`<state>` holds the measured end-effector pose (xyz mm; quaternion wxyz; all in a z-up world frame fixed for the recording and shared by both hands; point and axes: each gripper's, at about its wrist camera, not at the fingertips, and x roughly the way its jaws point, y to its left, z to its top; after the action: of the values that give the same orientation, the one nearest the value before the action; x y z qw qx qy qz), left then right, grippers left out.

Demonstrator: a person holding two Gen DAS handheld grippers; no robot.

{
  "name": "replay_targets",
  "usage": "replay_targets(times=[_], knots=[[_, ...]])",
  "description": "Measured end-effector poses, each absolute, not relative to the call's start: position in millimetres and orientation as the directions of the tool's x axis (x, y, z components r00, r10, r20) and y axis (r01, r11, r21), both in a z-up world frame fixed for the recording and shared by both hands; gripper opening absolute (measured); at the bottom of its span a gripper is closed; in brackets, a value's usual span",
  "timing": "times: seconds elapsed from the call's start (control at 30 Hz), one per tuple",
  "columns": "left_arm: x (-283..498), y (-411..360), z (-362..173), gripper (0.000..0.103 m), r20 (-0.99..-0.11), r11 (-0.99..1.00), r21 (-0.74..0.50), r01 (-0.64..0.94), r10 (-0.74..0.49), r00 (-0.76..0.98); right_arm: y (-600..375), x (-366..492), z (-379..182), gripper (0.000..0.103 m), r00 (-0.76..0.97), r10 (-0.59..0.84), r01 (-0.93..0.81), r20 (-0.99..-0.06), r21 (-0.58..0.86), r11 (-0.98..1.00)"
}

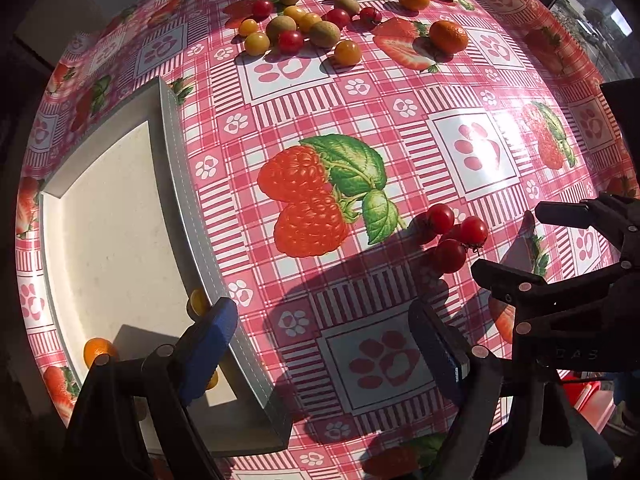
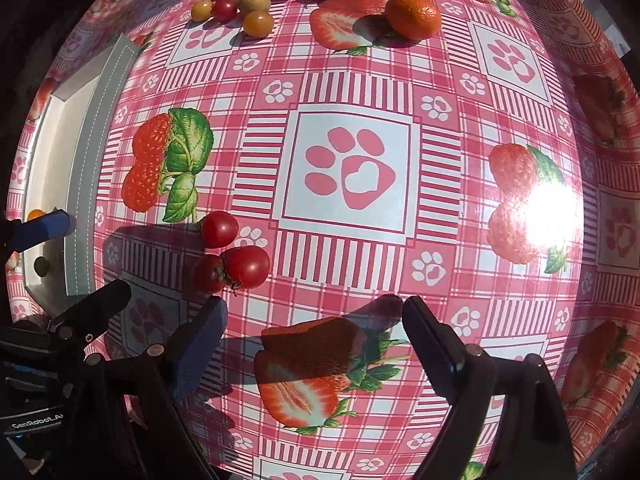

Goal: Organize fruits
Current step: 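Move both grippers back from the tray toward the remaining fruit, then grasp a red cherry tomato with the right gripper while the left grasps a yellow cherry tomato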

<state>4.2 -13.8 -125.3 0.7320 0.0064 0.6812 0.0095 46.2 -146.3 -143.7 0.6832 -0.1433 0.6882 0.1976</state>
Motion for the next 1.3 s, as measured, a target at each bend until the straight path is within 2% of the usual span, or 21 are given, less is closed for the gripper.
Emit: replay_targets(times=[0.1,0.2,0.27,0.47,0.8,0.9,1.0,1.03,1.13,1.17,1.2,1.27,1.3], knots=[[2,-7,-125,0.088,-0.997,0.999,0.02,-0.039,0.022,0.069,-129,40,-146,0.091,0.012,0.06,-0.54,-0.998,0.044,0.841],[6,1,-121,0.088,-0.997,0.998,0.02,-0.064,0.025,0.077,-116,40,-147,0.085,0.033,0.069,-0.562,-0.997,0.039,0.826],[11,6,-116,0.088,-0.996,0.997,0.013,-0.082,0.021,0.092,-112,39,-146,0.075,0.053,0.074,-0.571,-0.996,0.03,0.82],[54,12,-110,0.088,-0.991,0.991,-0.031,-0.131,-0.014,0.133,-102,40,-142,0.058,0.077,0.099,-0.578,-0.992,0.037,0.815],[128,-7,-130,0.088,-0.98,0.987,-0.056,-0.153,-0.025,0.195,-118,34,-128,0.05,0.105,0.105,-0.59,-0.989,0.023,0.807],[147,-9,-144,0.074,-0.982,0.983,-0.07,-0.172,-0.037,0.185,-119,30,-130,0.044,0.112,0.099,-0.592,-0.989,0.013,0.806],[158,-14,-154,0.072,-0.983,0.982,-0.059,-0.179,-0.026,0.18,-121,30,-133,0.04,0.114,0.098,-0.595,-0.989,0.011,0.804],[161,-16,-156,0.066,-0.983,0.982,-0.055,-0.18,-0.022,0.183,-122,31,-134,0.038,0.115,0.097,-0.597,-0.989,0.009,0.802],[168,-21,-157,0.065,-0.98,0.983,-0.04,-0.178,-0.004,0.2,-123,31,-134,0.034,0.118,0.095,-0.606,-0.988,0.004,0.796],[170,-23,-157,0.063,-0.98,0.983,-0.031,-0.18,0.006,0.201,-123,30,-133,0.029,0.12,0.093,-0.608,-0.988,0.001,0.794],[171,-25,-157,0.056,-0.979,0.984,-0.012,-0.178,0.025,0.204,-125,32,-134,0.026,0.12,0.093,-0.608,-0.988,0.001,0.794],[175,-28,-154,0.037,-0.975,0.986,-0.012,-0.167,0.026,0.221,-129,38,-134,0.007,0.108,0.107,-0.606,-0.988,0.02,0.796],[179,-29,-154,0.022,-0.975,0.987,-0.013,-0.159,0.023,0.223,-131,40,-133,0.006,0.1,0.117,-0.603,-0.988,0.033,0.797]])
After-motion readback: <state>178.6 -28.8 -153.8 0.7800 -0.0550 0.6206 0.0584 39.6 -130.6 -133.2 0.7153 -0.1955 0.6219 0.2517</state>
